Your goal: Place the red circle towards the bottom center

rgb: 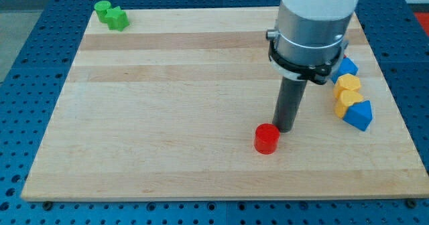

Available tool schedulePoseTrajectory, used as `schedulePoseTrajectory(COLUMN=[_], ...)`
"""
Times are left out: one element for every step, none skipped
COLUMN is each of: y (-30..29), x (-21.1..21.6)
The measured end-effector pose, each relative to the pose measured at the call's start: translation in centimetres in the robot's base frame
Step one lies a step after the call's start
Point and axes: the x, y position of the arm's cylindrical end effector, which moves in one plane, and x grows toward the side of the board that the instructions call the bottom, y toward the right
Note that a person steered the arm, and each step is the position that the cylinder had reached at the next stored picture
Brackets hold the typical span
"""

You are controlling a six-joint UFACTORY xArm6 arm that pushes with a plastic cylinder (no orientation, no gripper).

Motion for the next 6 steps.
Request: schedulePoseTrajectory(y=[-1.0, -2.0, -2.0, 0.9, 0.5, -3.2], x=[1.6, 3.0, 4.6, 6.2, 7.6, 7.4])
